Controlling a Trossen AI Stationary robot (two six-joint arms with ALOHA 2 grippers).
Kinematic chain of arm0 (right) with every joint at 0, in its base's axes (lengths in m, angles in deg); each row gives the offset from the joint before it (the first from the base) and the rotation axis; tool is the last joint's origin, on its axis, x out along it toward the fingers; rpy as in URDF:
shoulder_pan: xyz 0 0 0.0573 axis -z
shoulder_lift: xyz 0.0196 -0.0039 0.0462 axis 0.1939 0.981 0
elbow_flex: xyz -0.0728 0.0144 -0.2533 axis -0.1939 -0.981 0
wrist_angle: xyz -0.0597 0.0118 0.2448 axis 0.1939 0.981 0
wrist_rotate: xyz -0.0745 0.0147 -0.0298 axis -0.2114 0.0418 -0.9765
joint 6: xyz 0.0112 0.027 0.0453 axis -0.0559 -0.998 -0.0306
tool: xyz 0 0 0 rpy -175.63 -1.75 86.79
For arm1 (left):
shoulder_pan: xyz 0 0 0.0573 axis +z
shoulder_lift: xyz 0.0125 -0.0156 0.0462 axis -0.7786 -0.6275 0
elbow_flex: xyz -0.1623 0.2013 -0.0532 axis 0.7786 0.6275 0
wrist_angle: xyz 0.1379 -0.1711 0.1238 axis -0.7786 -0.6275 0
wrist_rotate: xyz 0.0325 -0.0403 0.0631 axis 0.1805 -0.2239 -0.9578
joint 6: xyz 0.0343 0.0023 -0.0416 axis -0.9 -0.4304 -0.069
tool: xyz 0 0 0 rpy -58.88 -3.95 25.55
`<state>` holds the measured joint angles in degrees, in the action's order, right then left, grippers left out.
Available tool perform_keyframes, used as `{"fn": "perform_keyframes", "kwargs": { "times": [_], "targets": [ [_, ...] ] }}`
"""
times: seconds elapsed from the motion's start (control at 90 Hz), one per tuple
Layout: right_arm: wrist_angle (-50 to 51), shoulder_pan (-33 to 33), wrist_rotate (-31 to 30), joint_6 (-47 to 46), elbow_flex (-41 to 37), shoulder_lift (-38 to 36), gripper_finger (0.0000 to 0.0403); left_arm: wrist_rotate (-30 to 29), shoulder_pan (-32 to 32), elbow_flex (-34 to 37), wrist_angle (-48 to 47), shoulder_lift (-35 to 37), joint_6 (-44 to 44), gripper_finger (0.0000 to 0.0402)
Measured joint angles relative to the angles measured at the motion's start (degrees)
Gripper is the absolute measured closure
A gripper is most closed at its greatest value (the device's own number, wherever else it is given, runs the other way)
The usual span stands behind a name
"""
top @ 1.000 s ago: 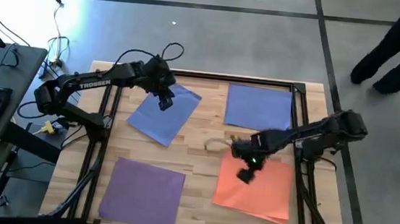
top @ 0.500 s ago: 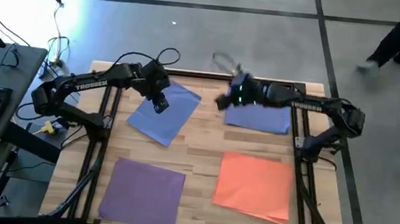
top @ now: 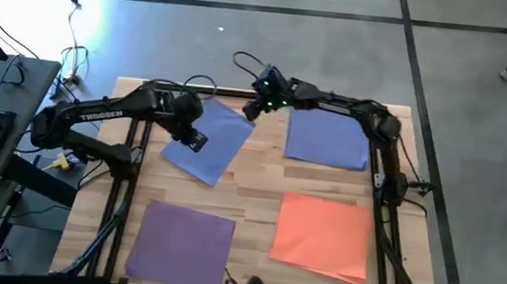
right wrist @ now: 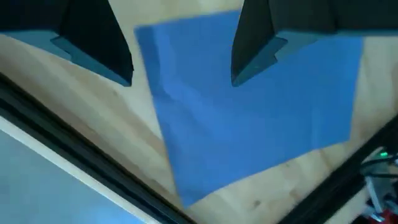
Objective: Organize paper
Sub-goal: Stack the blue colored paper on top of the blue colored paper
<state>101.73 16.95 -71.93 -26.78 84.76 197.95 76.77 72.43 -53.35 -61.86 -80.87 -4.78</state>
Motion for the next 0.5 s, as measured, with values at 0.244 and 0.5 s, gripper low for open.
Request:
{"fn": "perform_keyframes", "kwargs": {
  "times": [0.244, 0.5],
  "targets": [
    [16.0, -0.8, -6.1, -0.2, 15.8, 12.1, 0.0153, -5.7, -0.7, 11.6, 7.7, -0.9, 4.5, 0.0402],
    [22.1, -1.4, -6.4, -0.5, 23.1, 14.9, 0.0153, -2.4, -0.8, 20.7, 20.5, -1.4, 3.4, 0.0402]
  ]
}}
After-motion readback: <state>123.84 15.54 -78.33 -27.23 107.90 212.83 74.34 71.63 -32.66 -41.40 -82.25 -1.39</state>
